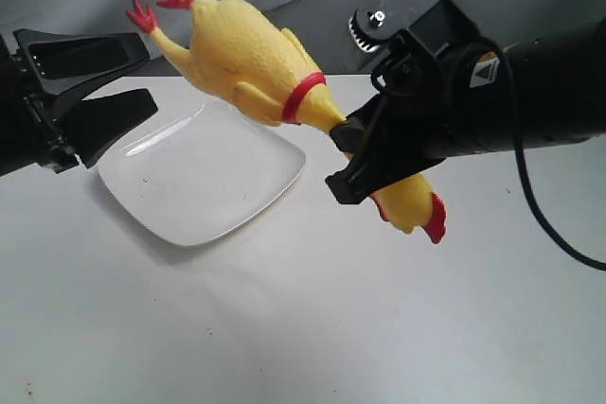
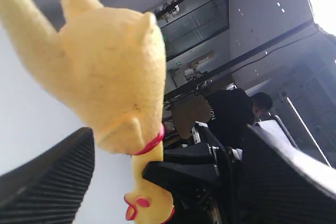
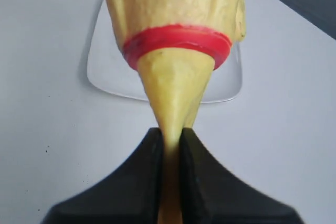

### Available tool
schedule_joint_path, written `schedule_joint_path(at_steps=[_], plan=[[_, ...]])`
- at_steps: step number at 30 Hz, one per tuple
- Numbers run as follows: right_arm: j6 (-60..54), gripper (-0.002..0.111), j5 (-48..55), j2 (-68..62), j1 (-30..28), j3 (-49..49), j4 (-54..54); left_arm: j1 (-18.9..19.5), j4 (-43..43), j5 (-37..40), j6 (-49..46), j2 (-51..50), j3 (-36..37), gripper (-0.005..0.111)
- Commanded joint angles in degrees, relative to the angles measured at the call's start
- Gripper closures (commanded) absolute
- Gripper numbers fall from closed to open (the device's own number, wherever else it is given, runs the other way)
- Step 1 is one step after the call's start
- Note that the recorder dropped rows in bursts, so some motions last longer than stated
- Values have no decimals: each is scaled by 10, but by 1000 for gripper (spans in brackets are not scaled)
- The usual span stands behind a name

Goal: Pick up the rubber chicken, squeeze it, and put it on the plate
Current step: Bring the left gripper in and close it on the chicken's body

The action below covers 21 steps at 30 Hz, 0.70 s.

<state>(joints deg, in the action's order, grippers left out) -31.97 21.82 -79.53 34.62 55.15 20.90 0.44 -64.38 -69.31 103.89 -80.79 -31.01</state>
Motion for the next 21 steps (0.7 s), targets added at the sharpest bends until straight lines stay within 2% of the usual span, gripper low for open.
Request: schedule_joint_path(at_steps=[1,4,9,13,21], plan=[[-2,108,-41,-1,3,3,25,2,5,30,27,0,-7,13],[-4,108,-44,-1,3,3,33,-2,-6,72,69,-3,-7,2],[-6,108,-51,-1,19,3,41,-29,-22,12,68,-38,-13,2],[-8,108,-51,-1,53,3,41,-61,-19,-5,69,-78,-34,2],[-6,108,-31,-1,63,3,48,-68,12,-7,35,-99,-54,2]])
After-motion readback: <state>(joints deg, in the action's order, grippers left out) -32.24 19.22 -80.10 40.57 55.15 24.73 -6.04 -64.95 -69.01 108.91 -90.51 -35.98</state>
